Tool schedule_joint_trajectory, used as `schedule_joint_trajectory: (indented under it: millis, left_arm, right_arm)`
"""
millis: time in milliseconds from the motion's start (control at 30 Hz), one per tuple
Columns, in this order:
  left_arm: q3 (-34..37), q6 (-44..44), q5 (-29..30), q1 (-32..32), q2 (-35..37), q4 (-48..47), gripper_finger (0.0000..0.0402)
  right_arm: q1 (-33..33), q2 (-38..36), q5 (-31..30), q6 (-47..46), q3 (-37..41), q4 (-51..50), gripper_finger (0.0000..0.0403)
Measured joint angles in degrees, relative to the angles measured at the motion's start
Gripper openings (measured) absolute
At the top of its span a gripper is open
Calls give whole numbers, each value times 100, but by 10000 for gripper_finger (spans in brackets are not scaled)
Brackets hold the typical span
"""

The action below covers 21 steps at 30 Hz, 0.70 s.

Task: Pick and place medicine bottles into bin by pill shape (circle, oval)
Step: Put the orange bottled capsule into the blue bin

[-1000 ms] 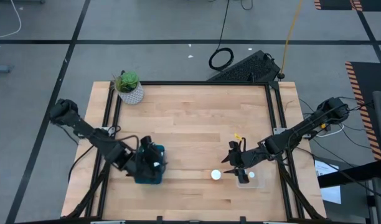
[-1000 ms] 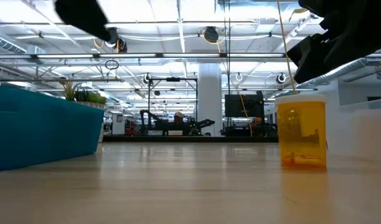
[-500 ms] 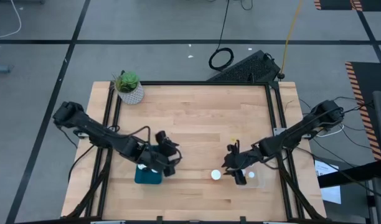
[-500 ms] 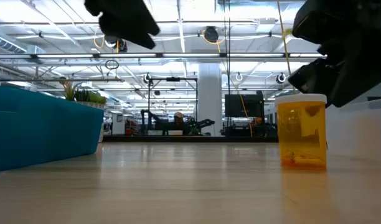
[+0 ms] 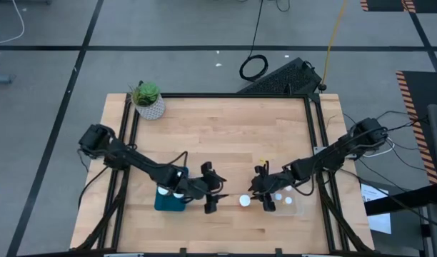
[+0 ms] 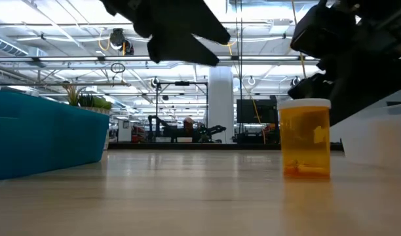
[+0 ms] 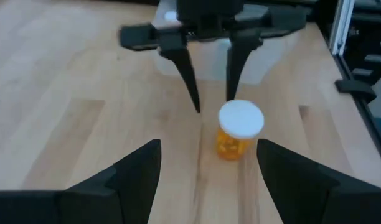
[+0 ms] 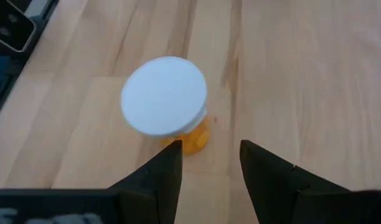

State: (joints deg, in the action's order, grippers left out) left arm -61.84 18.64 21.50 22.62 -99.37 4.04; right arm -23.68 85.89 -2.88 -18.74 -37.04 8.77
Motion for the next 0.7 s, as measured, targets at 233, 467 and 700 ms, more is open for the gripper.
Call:
schedule_joint_trajectory:
  millis: [233, 467, 700]
  left_arm:
    - [-582, -252, -421, -20, -622, 24, 271]
    - [-1510, -486, -753, -8, -1383, -377, 323]
    - [-2545, -390, -853, -139, -1788, -1770, 348]
  right_arm:
    - [152, 78, -2, 166, 2, 233, 153]
    - [159, -716, -32, 206, 2, -635, 153]
    - [146, -1442, -113, 395, -2, -1114, 153]
